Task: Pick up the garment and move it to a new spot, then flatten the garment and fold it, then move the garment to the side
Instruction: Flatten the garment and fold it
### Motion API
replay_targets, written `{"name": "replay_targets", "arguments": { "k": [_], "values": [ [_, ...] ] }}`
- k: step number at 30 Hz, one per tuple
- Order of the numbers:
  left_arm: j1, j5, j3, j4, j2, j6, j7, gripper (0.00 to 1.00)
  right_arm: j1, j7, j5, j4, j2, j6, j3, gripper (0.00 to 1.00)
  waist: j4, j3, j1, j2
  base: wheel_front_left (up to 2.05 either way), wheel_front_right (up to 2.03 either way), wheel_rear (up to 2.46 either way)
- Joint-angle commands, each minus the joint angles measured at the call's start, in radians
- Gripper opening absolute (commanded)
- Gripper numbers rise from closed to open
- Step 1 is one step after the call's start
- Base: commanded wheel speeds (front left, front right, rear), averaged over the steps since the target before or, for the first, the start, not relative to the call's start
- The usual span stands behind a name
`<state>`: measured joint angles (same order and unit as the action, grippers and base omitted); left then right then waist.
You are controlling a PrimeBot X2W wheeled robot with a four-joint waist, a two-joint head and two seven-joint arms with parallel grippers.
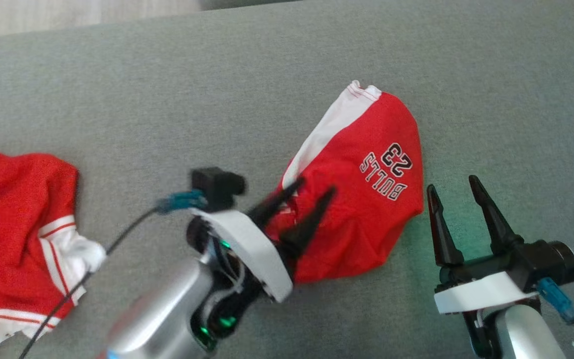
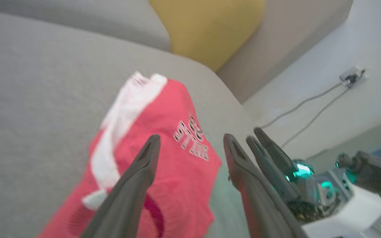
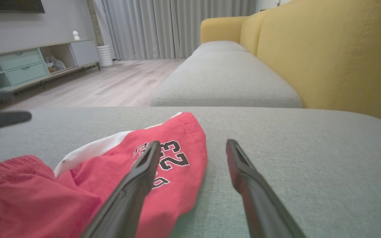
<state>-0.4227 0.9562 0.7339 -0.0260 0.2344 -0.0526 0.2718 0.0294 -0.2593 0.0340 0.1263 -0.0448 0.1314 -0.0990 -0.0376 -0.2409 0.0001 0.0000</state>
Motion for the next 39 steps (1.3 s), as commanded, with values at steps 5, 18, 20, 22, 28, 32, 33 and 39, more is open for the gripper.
{"name": "replay_targets", "arguments": {
  "k": [5,18,20,22,28,32,33,39],
  "values": [
    [-0.001,-0.031,0.006,0.039,0.050,0.063,0.070,1.00,0.024,-0.002,0.001,-0.033,-0.005,-0.001,-0.012,1.00,-0.020,-0.027,-0.0001,0.0000,0.00,0.00,0.00],
    [0.090,0.049,0.020,0.107,0.048,0.087,0.111,1.00,0.045,-0.002,0.008,-0.030,-0.005,-0.001,-0.015,1.00,-0.014,-0.056,-0.0001,0.0000,0.00,0.00,0.00],
    [0.079,0.051,0.014,0.098,0.036,0.087,0.104,1.00,0.051,-0.002,0.012,-0.028,-0.005,-0.001,-0.022,1.00,-0.023,-0.055,-0.0001,0.0000,0.00,0.00,0.00],
    [0.064,0.050,-0.001,0.077,0.024,0.090,0.085,0.95,0.054,-0.002,0.014,-0.026,-0.005,-0.001,-0.026,1.00,-0.036,-0.052,-0.0001,0.0000,0.00,0.00,0.00],
    [-0.025,-0.009,-0.053,-0.016,0.027,0.073,0.001,0.00,0.052,-0.002,0.024,-0.023,-0.005,-0.001,-0.033,1.00,-0.101,-0.041,-0.0001,0.0000,0.00,0.00,0.00],
    [-0.142,-0.055,-0.089,-0.085,0.049,0.042,-0.034,0.00,0.056,-0.002,0.048,-0.025,-0.005,-0.001,-0.039,1.00,-0.160,-0.033,-0.0001,0.0000,0.00,0.00,0.00],
    [-0.179,-0.059,-0.095,-0.099,0.051,0.027,-0.033,0.00,0.055,-0.002,0.056,-0.026,-0.005,-0.001,-0.040,1.00,-0.173,-0.031,-0.0001,0.0000,0.00,0.00,0.00],
    [-0.447,-0.074,-0.112,-0.187,0.029,-0.045,-0.011,0.00,0.049,-0.002,0.088,-0.024,-0.005,-0.001,-0.055,1.00,-0.245,-0.018,-0.0001,0.0000,0.00,0.00,0.00]
  ]
}}
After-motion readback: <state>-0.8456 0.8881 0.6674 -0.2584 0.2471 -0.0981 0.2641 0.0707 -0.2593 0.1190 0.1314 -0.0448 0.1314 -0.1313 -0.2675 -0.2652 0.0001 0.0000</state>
